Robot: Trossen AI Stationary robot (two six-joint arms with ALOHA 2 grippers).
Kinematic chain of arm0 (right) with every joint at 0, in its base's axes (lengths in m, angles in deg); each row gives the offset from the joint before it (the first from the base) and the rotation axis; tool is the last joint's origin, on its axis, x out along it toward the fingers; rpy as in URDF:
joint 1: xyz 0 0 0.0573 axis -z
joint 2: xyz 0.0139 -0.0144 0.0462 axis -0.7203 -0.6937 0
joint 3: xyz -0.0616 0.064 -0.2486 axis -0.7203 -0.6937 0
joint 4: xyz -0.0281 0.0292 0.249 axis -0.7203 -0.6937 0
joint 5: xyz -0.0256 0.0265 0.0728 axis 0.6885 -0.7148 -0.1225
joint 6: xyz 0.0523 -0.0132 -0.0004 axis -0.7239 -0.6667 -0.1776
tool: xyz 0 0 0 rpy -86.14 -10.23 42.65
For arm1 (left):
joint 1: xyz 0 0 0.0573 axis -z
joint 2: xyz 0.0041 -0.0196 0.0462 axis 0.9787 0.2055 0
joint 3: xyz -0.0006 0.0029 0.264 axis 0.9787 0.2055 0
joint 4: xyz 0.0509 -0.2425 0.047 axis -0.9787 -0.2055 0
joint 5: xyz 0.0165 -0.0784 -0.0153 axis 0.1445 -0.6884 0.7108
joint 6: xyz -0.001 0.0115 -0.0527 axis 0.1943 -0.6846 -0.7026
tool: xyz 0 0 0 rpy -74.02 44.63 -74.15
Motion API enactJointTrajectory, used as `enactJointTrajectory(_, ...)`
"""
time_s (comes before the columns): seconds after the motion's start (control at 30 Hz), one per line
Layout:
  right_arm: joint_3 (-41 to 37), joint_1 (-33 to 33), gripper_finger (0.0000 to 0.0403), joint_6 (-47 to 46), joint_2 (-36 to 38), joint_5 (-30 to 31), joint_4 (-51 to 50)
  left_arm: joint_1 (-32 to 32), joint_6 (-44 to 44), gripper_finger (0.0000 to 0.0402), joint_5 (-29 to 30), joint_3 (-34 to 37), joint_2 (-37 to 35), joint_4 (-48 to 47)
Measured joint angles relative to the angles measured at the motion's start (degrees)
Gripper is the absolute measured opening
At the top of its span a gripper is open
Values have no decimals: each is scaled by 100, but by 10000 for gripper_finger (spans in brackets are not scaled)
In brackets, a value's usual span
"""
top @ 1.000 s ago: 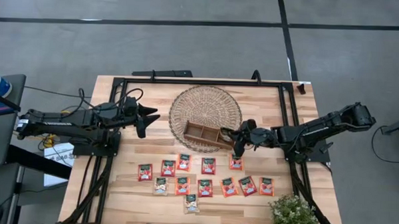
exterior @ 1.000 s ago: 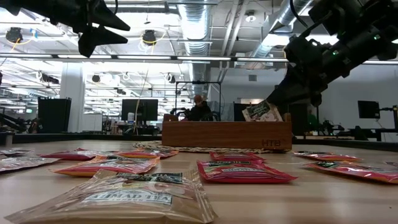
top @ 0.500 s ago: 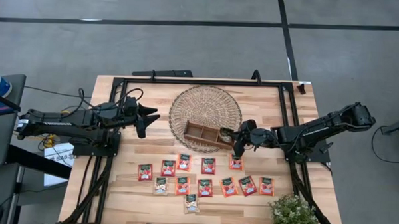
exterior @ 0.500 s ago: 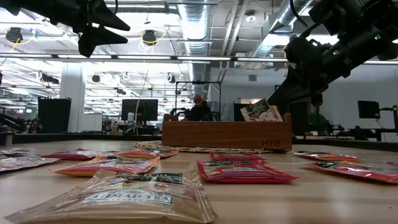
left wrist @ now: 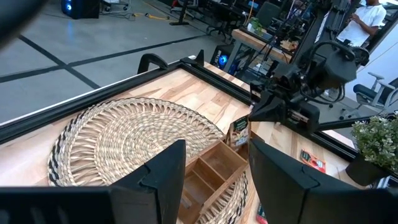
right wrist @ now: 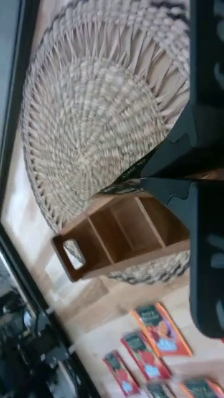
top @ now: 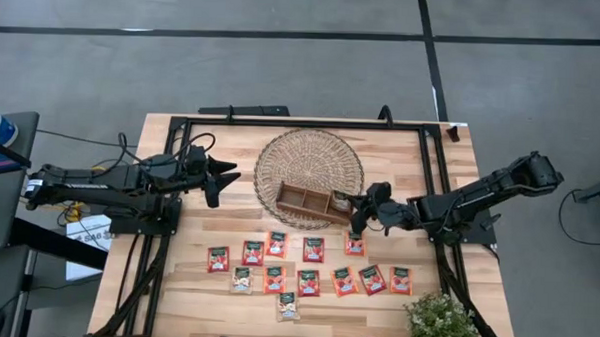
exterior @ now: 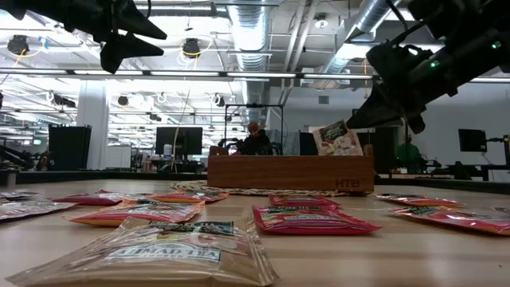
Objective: Pick & Place Tea
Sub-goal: Put the brown tea bag into the right section of the wooden organizer
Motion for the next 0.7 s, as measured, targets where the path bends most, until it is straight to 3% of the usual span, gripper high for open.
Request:
enactJointTrajectory(0.3, 0, -406, 0, -513, -178, 830, -47, 0, 1, 167, -38, 0, 0, 4)
enactJointTrajectory(0.7, 0, -530, 0, -637, -382, 966, 92, 0, -18, 167, -219, 0, 0, 7)
